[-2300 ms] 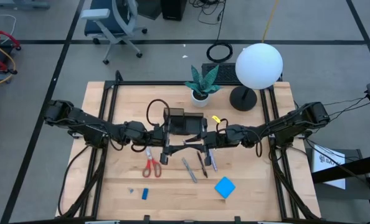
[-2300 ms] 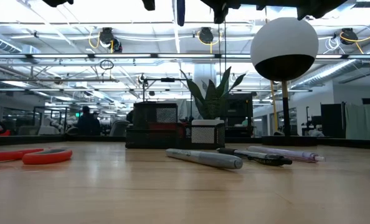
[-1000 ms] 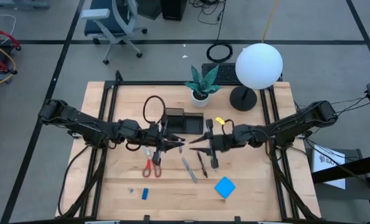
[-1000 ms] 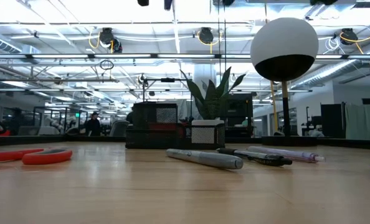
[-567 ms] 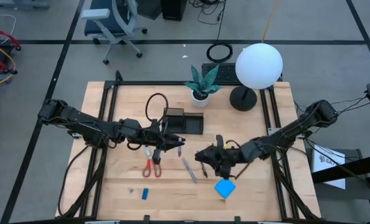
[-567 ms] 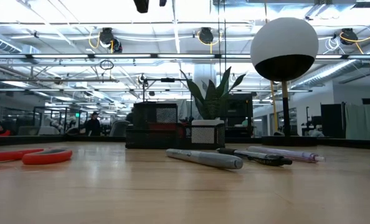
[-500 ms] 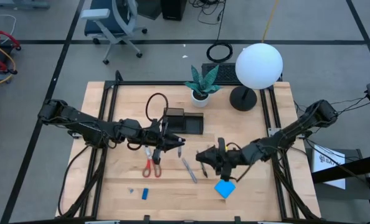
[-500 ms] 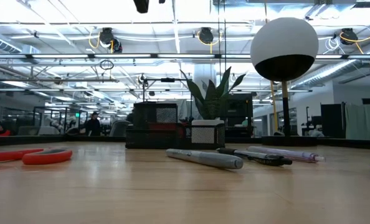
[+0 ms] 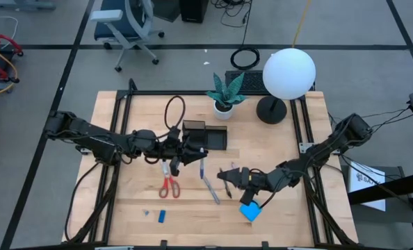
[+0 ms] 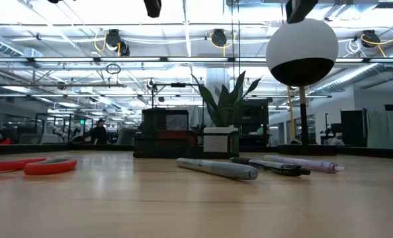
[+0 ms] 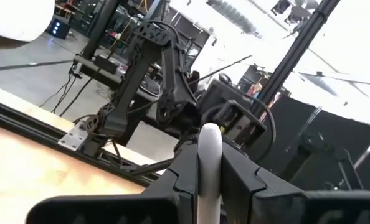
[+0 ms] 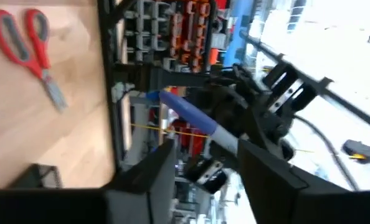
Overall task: Pick and place office supplies into organizer
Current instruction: Put the blue marker into the black desk organizer
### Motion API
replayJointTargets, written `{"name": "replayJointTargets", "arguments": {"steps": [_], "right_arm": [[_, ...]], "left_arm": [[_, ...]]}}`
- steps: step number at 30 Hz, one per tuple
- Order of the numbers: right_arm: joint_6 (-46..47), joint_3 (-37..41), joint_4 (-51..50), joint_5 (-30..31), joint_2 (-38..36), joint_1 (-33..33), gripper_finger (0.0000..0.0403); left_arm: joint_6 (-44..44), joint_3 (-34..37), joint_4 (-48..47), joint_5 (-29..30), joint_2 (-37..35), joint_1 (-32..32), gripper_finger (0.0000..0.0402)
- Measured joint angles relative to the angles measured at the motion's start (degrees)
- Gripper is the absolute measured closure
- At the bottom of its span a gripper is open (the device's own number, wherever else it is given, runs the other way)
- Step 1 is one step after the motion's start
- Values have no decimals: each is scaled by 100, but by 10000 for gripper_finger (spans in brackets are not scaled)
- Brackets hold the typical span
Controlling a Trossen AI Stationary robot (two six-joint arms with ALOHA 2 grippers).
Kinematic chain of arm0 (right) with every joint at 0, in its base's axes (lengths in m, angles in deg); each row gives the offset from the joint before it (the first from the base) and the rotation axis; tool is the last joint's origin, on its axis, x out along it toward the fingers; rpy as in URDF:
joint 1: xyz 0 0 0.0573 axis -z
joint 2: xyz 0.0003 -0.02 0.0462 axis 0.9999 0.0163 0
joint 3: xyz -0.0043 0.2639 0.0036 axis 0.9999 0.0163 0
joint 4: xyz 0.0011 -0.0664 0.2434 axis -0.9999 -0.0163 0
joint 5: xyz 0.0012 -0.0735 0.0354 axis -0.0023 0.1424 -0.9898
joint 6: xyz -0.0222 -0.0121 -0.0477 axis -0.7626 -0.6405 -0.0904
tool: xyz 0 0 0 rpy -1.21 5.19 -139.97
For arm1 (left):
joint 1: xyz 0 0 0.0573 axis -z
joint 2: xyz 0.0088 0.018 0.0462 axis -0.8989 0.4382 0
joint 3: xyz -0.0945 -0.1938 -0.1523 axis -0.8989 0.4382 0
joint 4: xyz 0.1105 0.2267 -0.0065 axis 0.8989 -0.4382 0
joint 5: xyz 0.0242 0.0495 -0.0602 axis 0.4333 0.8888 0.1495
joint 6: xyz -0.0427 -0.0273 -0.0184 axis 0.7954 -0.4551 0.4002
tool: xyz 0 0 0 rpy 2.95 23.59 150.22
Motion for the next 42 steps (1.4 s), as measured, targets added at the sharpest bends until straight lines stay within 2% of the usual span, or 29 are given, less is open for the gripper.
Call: {"name": "replayJointTargets", "arguments": {"steps": [4,8,15,23,38,42], "right_arm": [[-673,0,358,-2,235,-10,197],[-1102,2,568,-4,380,-10,182],[-1585,2,888,111,674,-12,187],[-2162,3,1655,94,1087,11,188],[-2195,7,1858,-52,1172,66,203],[-2002,7,1921,-50,1173,66,224]], "left_arm": [[284,-4,50,49,263,0,358],[561,-4,647,-11,621,0,358],[870,-3,1427,-191,1112,-91,358],[927,-15,1696,-238,1328,-150,358],[703,-485,1503,-443,1553,-2,358],[618,-544,1403,-426,1569,4,358]]}}
